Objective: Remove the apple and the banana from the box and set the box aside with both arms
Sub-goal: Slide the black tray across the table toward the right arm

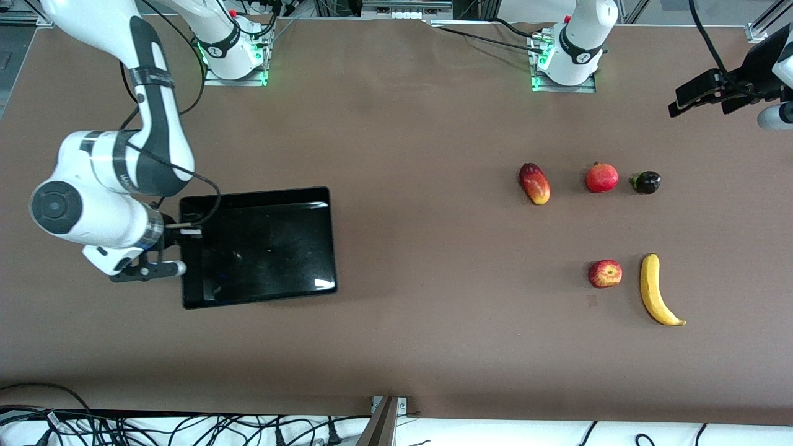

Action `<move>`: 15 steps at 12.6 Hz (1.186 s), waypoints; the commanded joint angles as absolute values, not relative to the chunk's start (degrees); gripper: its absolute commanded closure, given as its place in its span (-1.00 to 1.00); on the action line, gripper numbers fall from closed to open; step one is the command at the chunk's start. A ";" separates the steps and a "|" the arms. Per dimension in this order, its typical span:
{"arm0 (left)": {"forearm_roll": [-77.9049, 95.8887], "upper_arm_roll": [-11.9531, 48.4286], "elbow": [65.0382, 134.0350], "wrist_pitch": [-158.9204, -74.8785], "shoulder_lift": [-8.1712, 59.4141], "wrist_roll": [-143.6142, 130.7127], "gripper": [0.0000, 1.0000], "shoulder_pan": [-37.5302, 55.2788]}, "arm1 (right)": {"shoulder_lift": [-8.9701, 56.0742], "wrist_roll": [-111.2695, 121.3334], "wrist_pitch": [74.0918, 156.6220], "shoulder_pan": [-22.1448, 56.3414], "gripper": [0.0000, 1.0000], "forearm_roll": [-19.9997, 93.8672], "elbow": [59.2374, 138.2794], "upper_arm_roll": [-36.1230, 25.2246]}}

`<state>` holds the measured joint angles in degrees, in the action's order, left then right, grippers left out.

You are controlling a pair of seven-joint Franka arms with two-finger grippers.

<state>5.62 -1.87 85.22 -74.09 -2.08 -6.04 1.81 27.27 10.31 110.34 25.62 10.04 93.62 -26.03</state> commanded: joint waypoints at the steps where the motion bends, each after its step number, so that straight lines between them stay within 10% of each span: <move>1: 6.15 -6.32 85.17 -71.81 -3.43 -1.14 -1.00 4.13 | 22.94 17.29 117.65 26.54 1.00 11.16 103.77 -30.66; 10: 6.15 -5.98 85.52 -73.39 -2.90 -1.93 -1.00 4.66 | 23.38 21.27 132.54 23.47 1.00 15.73 117.77 -31.90; 13: 6.15 -5.98 85.60 -73.48 -2.81 -2.02 -1.00 4.66 | 23.29 21.27 132.45 23.20 -0.78 15.73 117.77 -31.90; 15: 6.15 -5.89 85.95 -74.17 -2.72 -2.02 -1.00 4.66 | 22.50 21.27 131.84 23.46 -1.00 15.65 117.16 -31.73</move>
